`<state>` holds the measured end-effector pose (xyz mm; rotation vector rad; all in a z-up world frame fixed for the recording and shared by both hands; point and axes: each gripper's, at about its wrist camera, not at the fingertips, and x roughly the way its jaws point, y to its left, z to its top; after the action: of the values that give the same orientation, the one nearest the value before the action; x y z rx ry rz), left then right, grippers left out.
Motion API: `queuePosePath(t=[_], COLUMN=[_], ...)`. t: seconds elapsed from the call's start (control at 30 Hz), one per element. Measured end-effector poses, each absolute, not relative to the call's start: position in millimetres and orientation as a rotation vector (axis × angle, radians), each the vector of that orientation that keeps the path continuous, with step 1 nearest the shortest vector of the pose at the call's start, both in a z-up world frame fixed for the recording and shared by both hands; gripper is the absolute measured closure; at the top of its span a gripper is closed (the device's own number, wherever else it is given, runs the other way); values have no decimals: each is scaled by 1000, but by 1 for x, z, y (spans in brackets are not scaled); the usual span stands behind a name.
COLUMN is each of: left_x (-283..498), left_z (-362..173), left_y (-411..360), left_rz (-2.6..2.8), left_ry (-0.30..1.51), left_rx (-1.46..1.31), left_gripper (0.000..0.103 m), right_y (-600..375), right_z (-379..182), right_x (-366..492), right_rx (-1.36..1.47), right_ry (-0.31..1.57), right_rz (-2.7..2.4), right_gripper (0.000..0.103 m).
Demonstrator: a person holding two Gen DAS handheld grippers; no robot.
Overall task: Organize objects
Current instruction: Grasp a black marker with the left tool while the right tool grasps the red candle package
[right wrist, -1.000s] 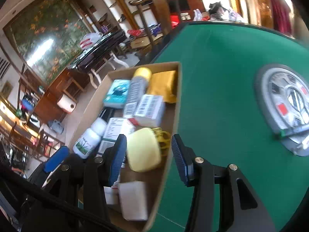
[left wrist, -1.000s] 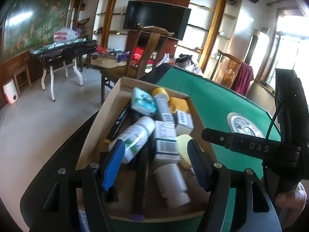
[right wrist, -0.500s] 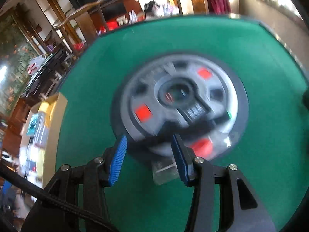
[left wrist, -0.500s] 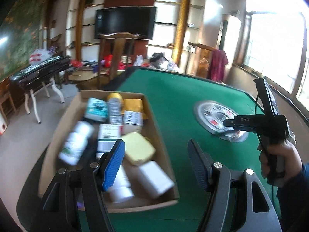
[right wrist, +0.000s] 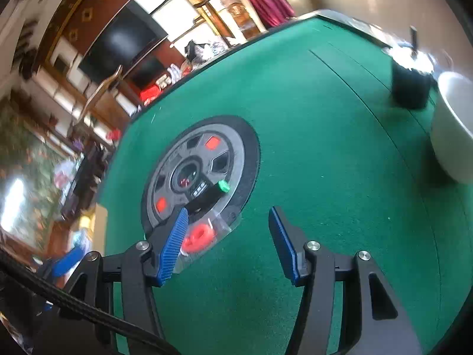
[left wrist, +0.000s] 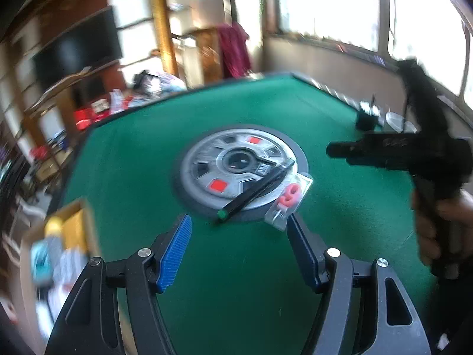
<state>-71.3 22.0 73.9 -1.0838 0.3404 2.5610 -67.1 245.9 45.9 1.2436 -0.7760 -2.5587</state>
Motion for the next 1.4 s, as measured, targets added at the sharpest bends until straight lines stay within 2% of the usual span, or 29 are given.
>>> queuePosePath(t=[0.2,0.37,0.4,0.47,0.57,0.67,0.83,1.0,1.27,1.37,1.4], left_x=[-133,-157,-161,-167,-170,-164,-136,-92,-87,-88,-88], left_z=[45,27,24,16,8,6,7,7,7,4,4], left_y=[57,67,71,77,83,80,35,-10,-19,-18,-19], left_rz=[2396,2351,2341,2338,2331,2359,2518,2656,2681,2674,2671], left_ry=[461,445,454,460,454,408,166,32,22,2,-3], left_rx=[-1213,-1276,-1282,-1302,-1333,-1325,-1429,-1427,-1386,-1379,-1377], left_gripper=[43,45,47,69,82,91,91,91,91,91,91], right_y=[255,260,260,259,258,256,234,200,171,149,142], right_z=[53,52,52,52,49,46,38,26,21,18,18], right_x=[-63,-63,-64,-64,-67,-70,-73,-75,-84,-98,-101], right_rx=[1194,1194,1196,1197,1207,1234,1314,1407,1483,1530,1536], right_ry=[-831,-879,-879,-875,-870,-852,-718,-561,-553,-440,-398], right_rz=[-2558,-2533,-2532,-2537,-2540,-2540,-2525,-2500,-2537,-2586,-2608], right_gripper=[48,48,48,48,48,48,48,48,48,48,43])
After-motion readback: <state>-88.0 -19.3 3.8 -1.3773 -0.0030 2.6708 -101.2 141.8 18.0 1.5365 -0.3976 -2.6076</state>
